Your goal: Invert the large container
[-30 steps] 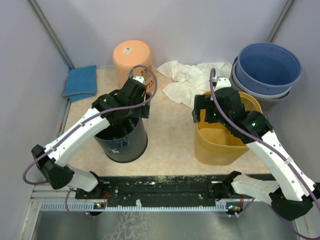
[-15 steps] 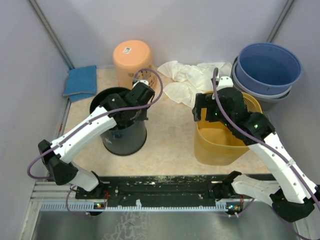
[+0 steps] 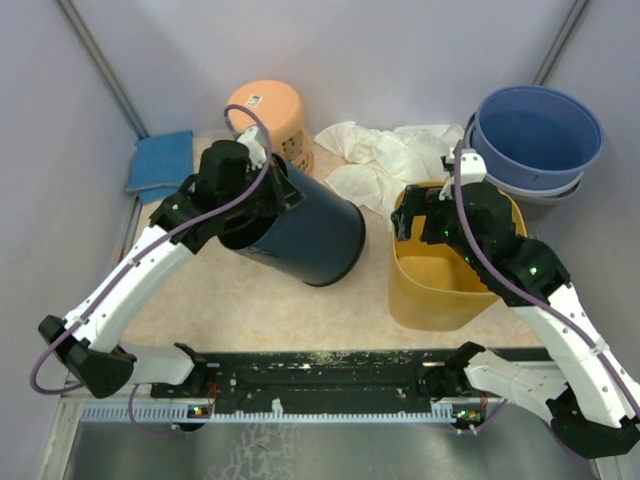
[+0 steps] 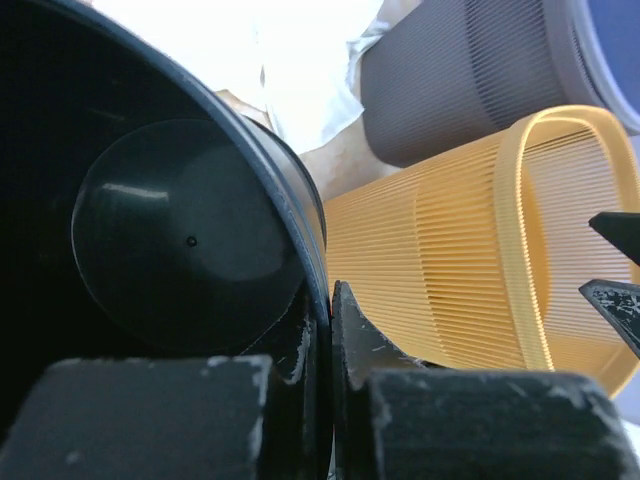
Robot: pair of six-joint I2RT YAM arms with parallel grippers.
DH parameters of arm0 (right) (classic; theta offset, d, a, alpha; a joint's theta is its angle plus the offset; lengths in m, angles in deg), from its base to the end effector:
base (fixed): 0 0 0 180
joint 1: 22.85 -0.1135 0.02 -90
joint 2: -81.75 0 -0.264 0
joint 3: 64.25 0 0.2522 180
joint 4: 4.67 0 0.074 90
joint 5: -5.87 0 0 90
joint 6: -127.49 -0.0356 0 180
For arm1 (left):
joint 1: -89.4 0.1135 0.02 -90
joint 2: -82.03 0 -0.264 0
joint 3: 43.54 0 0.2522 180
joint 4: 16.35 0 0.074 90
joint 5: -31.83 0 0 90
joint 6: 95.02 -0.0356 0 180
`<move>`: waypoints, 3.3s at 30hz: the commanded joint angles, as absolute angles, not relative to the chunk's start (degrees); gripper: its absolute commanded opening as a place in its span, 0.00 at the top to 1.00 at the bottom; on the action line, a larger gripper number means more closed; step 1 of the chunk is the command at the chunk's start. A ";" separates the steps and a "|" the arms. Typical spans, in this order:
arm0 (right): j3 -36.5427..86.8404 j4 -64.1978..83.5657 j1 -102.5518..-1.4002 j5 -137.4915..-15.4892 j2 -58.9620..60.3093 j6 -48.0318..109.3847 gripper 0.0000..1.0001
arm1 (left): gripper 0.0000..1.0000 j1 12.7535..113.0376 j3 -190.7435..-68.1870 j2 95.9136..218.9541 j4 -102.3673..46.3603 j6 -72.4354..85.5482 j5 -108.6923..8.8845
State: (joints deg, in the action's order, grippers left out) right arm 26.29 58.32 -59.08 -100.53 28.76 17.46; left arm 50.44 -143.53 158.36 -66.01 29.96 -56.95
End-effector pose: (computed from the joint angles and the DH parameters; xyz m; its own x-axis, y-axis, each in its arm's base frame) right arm 0.1340 0.0857 0.4316 -0.4493 0.0781 -0.8900 -0.2208 0.9556 0.1954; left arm 0.2228 -0.1811 0.4232 -0.6482 -0.2129 -0.7311 0.3318 0.7851 -0.5229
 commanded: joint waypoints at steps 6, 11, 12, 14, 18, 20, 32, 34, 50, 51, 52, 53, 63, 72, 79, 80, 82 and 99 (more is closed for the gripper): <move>25.35 47.56 -58.88 -97.64 33.97 19.64 0.02 | 1.00 66.66 -125.46 147.66 -39.10 43.77 -35.59; 29.80 43.63 -58.88 -93.46 30.69 21.38 0.02 | 1.00 76.30 -112.87 142.82 -28.90 51.82 -27.46; 31.19 42.76 -58.88 -91.12 29.24 21.48 0.02 | 1.00 77.98 -110.81 141.86 -27.80 52.52 -26.75; 34.15 40.78 -58.88 -87.11 25.94 21.45 0.02 | 1.00 81.41 -107.07 140.01 -27.45 52.66 -26.00; 40.40 38.95 -58.88 -77.46 17.45 21.24 0.02 | 0.96 88.42 -101.87 137.47 -29.05 51.02 -22.48; 44.01 39.85 -58.89 -73.50 12.41 21.22 0.02 | 0.77 90.84 -100.13 137.59 -30.42 49.29 -20.54; 55.29 49.60 -58.88 -72.10 -10.58 22.65 0.01 | 0.48 92.98 -102.54 140.12 -43.97 37.61 -24.74; 54.61 49.21 -58.92 -70.56 -12.12 22.64 0.02 | 0.47 93.06 -102.86 140.31 -45.17 36.68 -25.10; 45.52 40.42 -54.43 -53.08 -15.63 15.50 0.32 | 0.33 93.05 -104.05 142.85 -49.05 31.84 -24.11; 45.07 39.82 -54.43 -51.37 -15.31 15.41 0.33 | 0.33 93.00 -104.17 143.18 -49.21 31.60 -23.93; 44.90 39.55 -54.40 -49.83 -15.20 15.36 0.34 | 0.32 93.04 -104.27 143.46 -49.40 31.24 -23.62; 44.96 39.63 -54.40 -48.80 -15.25 15.20 0.36 | 0.32 93.05 -104.37 143.76 -49.62 30.96 -23.39; 42.34 35.66 -54.23 -48.57 -10.14 11.51 0.90 | 0.30 92.91 -104.52 146.80 -50.49 29.46 -20.35; 47.21 40.37 -54.23 -62.85 -4.12 15.07 1.00 | 0.01 92.97 -109.37 146.40 -56.32 25.14 -23.27; 53.62 44.68 -59.95 -85.10 -2.53 25.04 1.00 | 0.01 92.92 -115.13 144.46 -61.76 21.67 -30.59; 55.02 45.24 -61.18 -87.61 -2.83 26.38 1.00 | 0.01 92.99 -115.47 144.02 -62.03 21.54 -31.69; 56.30 45.58 -63.91 -92.32 -3.20 29.68 1.00 | 0.01 92.99 -116.04 143.15 -62.21 21.52 -33.64; 56.20 42.40 -79.15 -79.88 -11.79 30.34 0.81 | 0.01 93.01 -127.08 139.18 -68.56 24.18 -44.32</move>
State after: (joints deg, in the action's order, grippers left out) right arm 52.73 48.25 -78.18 -88.71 -11.17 33.41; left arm 92.92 -123.16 140.57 -66.73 23.69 -40.73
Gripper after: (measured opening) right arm 0.043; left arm 0.994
